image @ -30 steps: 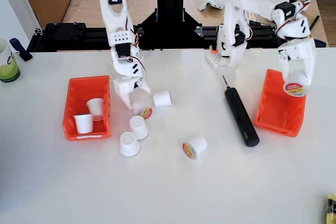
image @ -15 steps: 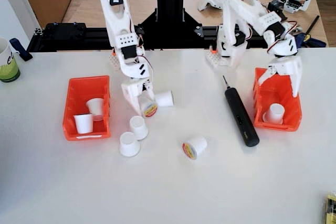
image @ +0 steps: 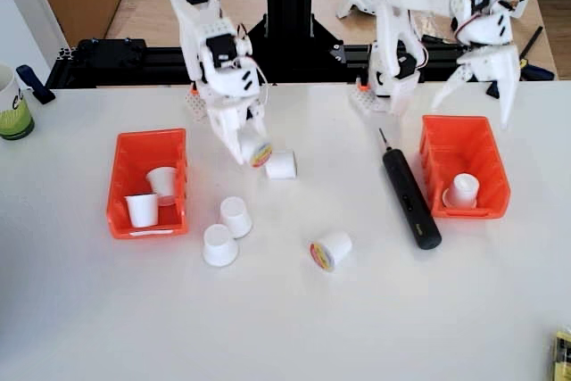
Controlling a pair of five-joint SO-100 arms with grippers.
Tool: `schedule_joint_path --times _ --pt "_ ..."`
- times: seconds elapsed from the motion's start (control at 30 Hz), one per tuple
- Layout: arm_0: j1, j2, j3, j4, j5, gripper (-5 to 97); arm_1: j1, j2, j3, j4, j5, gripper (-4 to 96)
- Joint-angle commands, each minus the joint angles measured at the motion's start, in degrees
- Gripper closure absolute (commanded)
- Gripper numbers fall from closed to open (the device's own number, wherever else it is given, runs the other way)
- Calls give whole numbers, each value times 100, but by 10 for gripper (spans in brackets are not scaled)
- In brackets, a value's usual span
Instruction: Sort the coffee pods, blue into left, red into right
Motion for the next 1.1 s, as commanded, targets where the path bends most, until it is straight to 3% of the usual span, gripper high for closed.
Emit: schedule_joint_path --times 0.0,0.1,0.2,0.23,0.27,0.37,0.5,0.63,0.77,0.93,1.07 --pt "-826 -202 -1151 -141 1037 729 352 712 -352 782 -571 382" --pt "-1802 -747 -1301 -1266 2039 713 1310 1178 -589 1547 -1916 389" --pt "-2566 -1494 -1547 -2268 2716 699 2514 1239 -1222 1872 -3700 392" --pt "-2769 -1749 -1635 -2672 2918 699 2795 1239 -1406 1872 -4104 397" --pt "-2936 -2057 -1828 -2944 3094 698 2918 1239 -1573 1898 -4315 405" --pt "-3278 -3085 -2689 -3647 3656 690 2892 1222 -2118 2224 -4342 407" --pt "-3489 -4693 -4518 -3823 4008 688 2927 1195 -2725 2558 -4693 414" --pt "-3454 -5449 -5405 -3612 4025 692 2769 1239 -2848 2689 -4605 403" --pt "-2988 -5467 -5405 -2435 3604 649 2162 1090 -2540 2399 -4017 412" --pt "-2074 -5036 -5414 747 2760 602 1538 1090 -1090 1301 -2909 403" --pt "-1503 -3762 -5291 2646 1731 604 1564 1151 -149 1063 -1582 429"
